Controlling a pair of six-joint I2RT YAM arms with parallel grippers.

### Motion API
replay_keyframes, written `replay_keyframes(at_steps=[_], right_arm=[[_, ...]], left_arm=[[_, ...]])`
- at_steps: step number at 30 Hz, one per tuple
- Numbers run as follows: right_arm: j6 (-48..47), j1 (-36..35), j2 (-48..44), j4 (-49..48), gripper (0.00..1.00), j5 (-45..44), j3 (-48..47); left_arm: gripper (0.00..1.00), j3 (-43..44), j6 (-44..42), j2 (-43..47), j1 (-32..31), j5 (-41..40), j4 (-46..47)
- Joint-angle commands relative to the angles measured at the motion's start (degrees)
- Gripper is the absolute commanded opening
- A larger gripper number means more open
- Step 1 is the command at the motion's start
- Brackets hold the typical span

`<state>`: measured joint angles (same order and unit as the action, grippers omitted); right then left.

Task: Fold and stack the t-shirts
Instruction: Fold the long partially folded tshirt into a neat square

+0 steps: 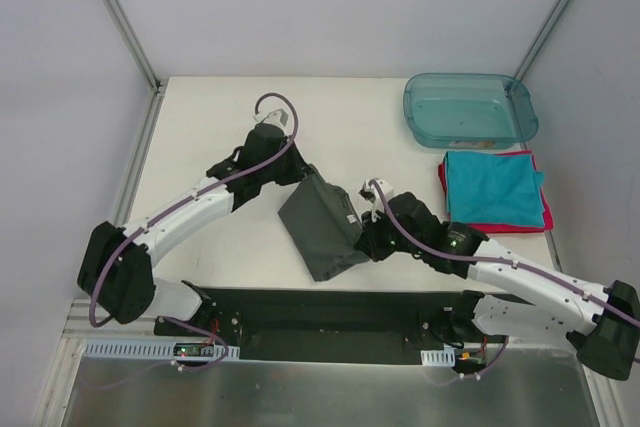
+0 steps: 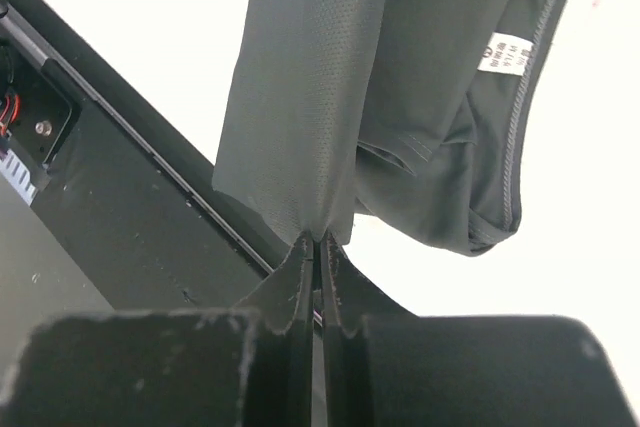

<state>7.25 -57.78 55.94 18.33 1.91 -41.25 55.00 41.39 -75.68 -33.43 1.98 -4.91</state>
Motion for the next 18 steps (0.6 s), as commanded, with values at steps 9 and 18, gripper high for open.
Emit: replay_keyframes(at_steps=[9, 18], right_arm=[[2.2, 12.9, -1.3, 4.8, 0.01, 0.2, 5.1], [5.6, 17.8, 2.6, 4.8, 0.01, 2.7, 6.7]], left_arm=[[0.00, 17.3, -2.4, -22.0, -2.7, 0.2, 4.0], [0.00, 23.3, -2.6, -34.1, -2.7, 8.5, 4.0]])
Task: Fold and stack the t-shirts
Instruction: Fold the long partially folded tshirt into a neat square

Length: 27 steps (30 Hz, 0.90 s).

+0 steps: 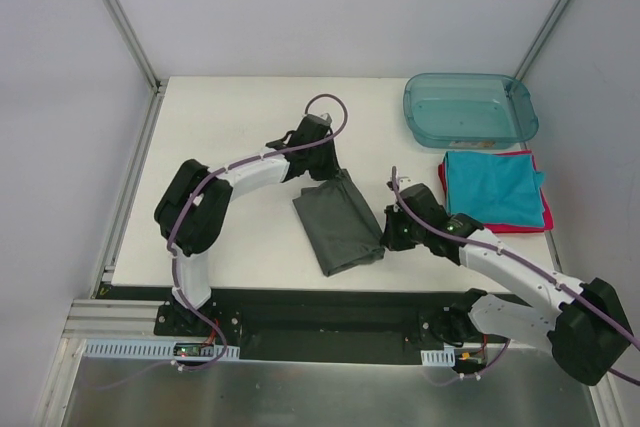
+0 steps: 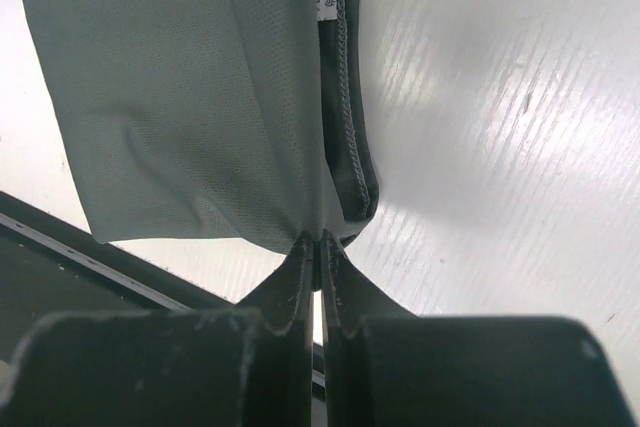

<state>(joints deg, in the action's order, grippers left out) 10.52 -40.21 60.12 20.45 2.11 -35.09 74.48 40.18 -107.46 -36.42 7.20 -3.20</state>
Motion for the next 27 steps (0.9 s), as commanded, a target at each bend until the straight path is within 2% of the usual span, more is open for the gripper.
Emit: replay_keyframes(at_steps=[1, 6, 8, 9, 10, 12, 13, 14, 15, 16, 17, 20, 23, 24, 27], right_arm=[[2.8, 0.1, -2.3, 2.7, 0.01, 3.0, 0.7], [3.6, 0.2, -4.0, 4.5, 0.02, 3.1, 0.2], [5.3, 0.2, -3.1, 5.3, 0.05, 2.1, 0.5], [6.2, 0.2, -2.6, 5.9, 0.07, 1.1, 0.5], [6.8, 0.2, -1.8, 6.7, 0.08, 0.3, 0.6], [7.9, 0.2, -0.4, 7.7, 0.10, -1.0, 0.7], [7.8, 0.3, 0.1, 8.1, 0.15, -1.8, 0.6], [7.4, 0.3, 0.4, 8.8, 0.22, -4.7, 0.1], [6.9, 0.3, 0.8, 10.1, 0.38, -6.4, -0.8], [6.3, 0.3, 1.1, 11.8, 0.48, -8.2, -2.3], [5.9, 0.3, 1.3, 13.7, 0.50, -9.2, -3.7], [5.4, 0.3, 0.2, 16.3, 0.64, -9.8, -6.6], [5.3, 0.3, -2.8, 15.9, 0.84, -7.6, -7.3], [5.3, 0.3, -3.9, 14.7, 0.99, -6.0, -7.2], [6.4, 0.3, -5.9, 9.5, 0.96, -2.7, -5.9]], left_arm=[[0.00, 4.1, -1.4, -2.8, 0.3, 4.3, 2.3], [0.00, 4.6, -1.7, -3.5, 0.2, 5.8, 2.3], [0.00, 4.4, -2.4, -3.0, 0.2, 6.0, 2.2], [0.09, 4.2, -2.5, -2.9, 0.1, 6.5, 2.2], [0.23, 4.2, -2.9, -2.9, 0.1, 7.6, 2.3], [0.37, 4.3, -3.8, -2.9, 0.1, 9.6, 2.3], [0.46, 4.6, -4.9, -2.9, 0.1, 11.0, 2.2], [0.55, 5.1, -6.2, -3.0, 0.0, 13.2, 2.2], [0.68, 5.4, -7.0, -3.0, 0.0, 15.3, 2.1], [0.84, 5.6, -7.4, -2.8, 0.0, 16.5, 2.0], [0.99, 5.3, -7.7, -2.4, -0.1, 17.2, 2.0], [0.99, 4.0, -8.3, 0.3, -0.2, 16.1, 1.4], [0.99, 1.6, -9.0, 5.1, -0.2, 13.8, 0.9], [0.99, 0.5, -9.2, 7.0, -0.2, 13.0, 0.7], [0.99, -4.5, -9.2, 12.7, -0.2, 10.4, 0.6]])
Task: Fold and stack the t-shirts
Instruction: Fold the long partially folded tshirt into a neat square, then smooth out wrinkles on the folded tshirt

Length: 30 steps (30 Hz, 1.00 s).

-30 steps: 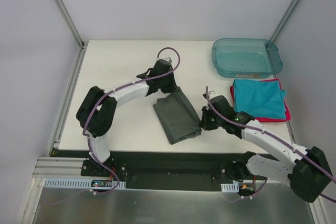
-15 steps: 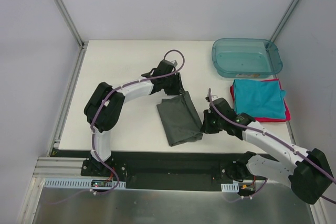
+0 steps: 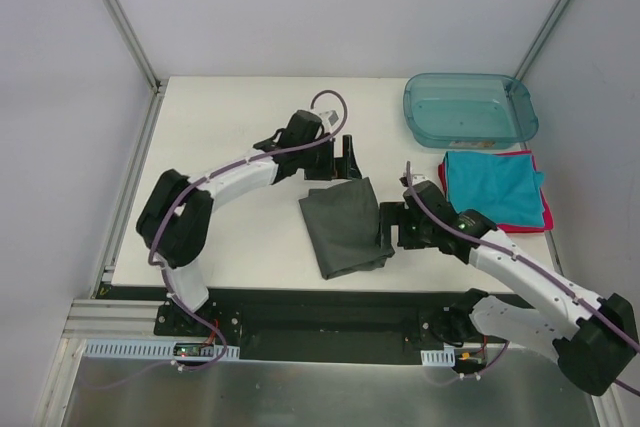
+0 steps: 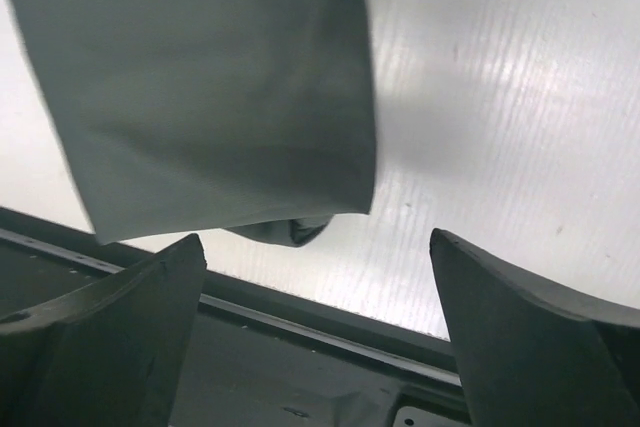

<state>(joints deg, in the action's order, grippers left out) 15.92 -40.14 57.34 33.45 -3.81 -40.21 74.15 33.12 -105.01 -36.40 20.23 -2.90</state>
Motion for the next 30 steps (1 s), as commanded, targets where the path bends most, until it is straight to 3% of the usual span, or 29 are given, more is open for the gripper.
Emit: replay_keyframes(at_steps=[1, 7, 19, 25, 30], right_arm=[[1.3, 0.2, -3.2, -6.2, 0.96, 6.9, -0.5], [6.2, 0.2, 3.7, -21.5, 0.96, 22.0, 1.4], [3.1, 4.4, 27.2, -13.5, 0.96, 15.9, -2.5], [-6.4, 7.9, 35.6, -12.1, 0.96, 13.8, -11.1], [-15.1, 9.4, 42.5, -9.7, 0.96, 14.0, -19.8]], left_arm=[[0.99, -5.7, -1.8, 11.4, -0.2, -3.0, 0.3], [0.99, -10.0, -0.3, 10.5, -0.1, -2.7, 0.3], [0.99, -16.4, 4.6, 2.2, 1.2, -4.5, 0.2], [0.99, -28.1, 14.0, 10.8, 0.7, -12.7, 0.4], [0.99, -36.8, 24.9, 17.6, -5.3, -19.9, 0.6]])
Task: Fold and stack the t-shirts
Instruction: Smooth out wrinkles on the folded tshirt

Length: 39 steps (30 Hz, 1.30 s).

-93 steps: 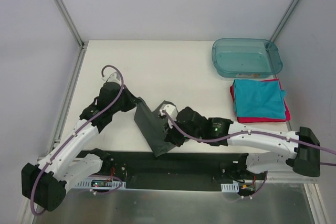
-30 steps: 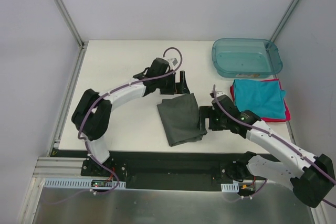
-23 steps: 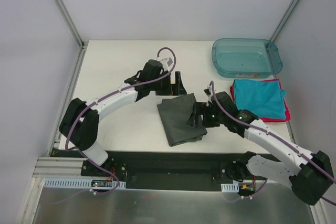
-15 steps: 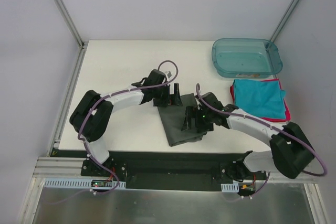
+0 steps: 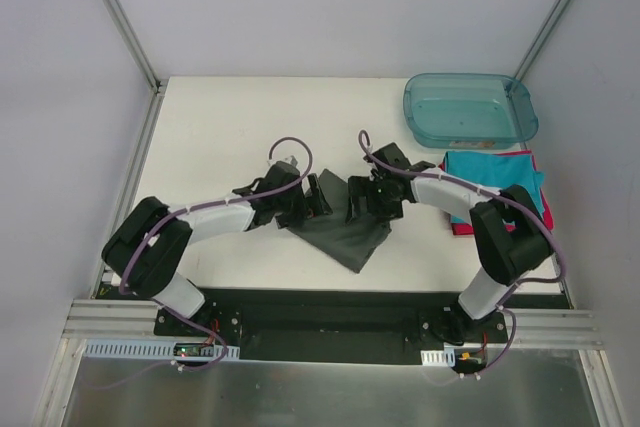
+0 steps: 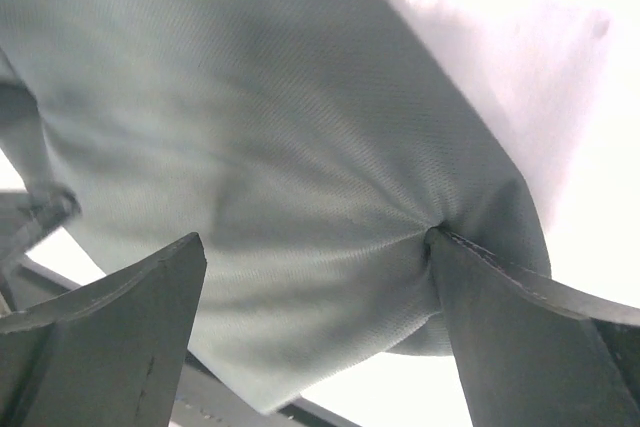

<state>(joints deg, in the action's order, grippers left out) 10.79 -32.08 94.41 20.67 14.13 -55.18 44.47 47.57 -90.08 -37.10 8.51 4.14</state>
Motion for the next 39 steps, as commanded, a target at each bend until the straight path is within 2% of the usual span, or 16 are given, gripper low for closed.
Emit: replay_keyframes(at_steps=[1, 4, 8, 11, 13, 16, 19, 23, 27, 29, 35, 39], right_arm=[[-11.8, 1.7, 6.0, 3.6, 0.96, -4.1, -6.4], [-15.7, 2.5, 6.0, 5.7, 0.96, -5.8, -11.0], [-17.4, 2.4, 1.1, 11.0, 0.96, -5.6, -15.1], [-14.1, 2.3, -7.5, 10.4, 0.96, -3.6, -10.8], [-10.9, 2.1, -14.0, 5.8, 0.96, 4.7, -4.9], [-1.6, 1.0, -20.7, -6.3, 0.96, 19.7, 5.4], [4.3, -3.3, -22.4, -12.7, 0.96, 24.5, 10.7], [8.4, -8.1, -20.8, -15.7, 0.96, 22.4, 14.6], [8.8, -8.3, -19.4, -16.3, 0.96, 19.9, 17.7], [8.9, -8.3, -18.1, -16.4, 0.96, 18.2, 19.0], [8.3, -8.2, -14.2, -16.2, 0.96, 14.4, 20.6], [6.5, -8.3, -14.3, -12.0, 0.96, 11.2, 18.5]], left_arm=[[0.99, -8.7, 13.1, 4.2, -6.2, -8.2, -6.3], [0.99, -11.8, 17.6, 9.7, -9.9, -11.8, -6.5], [0.99, -13.7, 19.5, 20.4, -14.0, -17.4, -6.6], [0.99, -14.8, 18.0, 27.2, -14.2, -22.1, -7.4], [0.99, -15.5, 16.4, 30.3, -14.1, -24.6, -7.7], [0.99, -15.0, 13.9, 33.0, -14.1, -28.0, -7.8], [0.99, -12.7, 11.3, 30.9, -13.4, -30.4, -7.3], [0.99, -8.4, 5.3, 23.9, -9.9, -25.0, -1.8], [0.99, -5.9, 3.5, 16.1, -5.4, -12.8, 4.7], [0.99, -5.7, 3.8, 12.3, -4.3, -9.1, 7.6], [0.99, -5.0, 4.8, 4.0, -1.8, -6.1, 7.6], [0.99, -5.5, 5.5, 3.4, -0.7, -5.1, 6.1]])
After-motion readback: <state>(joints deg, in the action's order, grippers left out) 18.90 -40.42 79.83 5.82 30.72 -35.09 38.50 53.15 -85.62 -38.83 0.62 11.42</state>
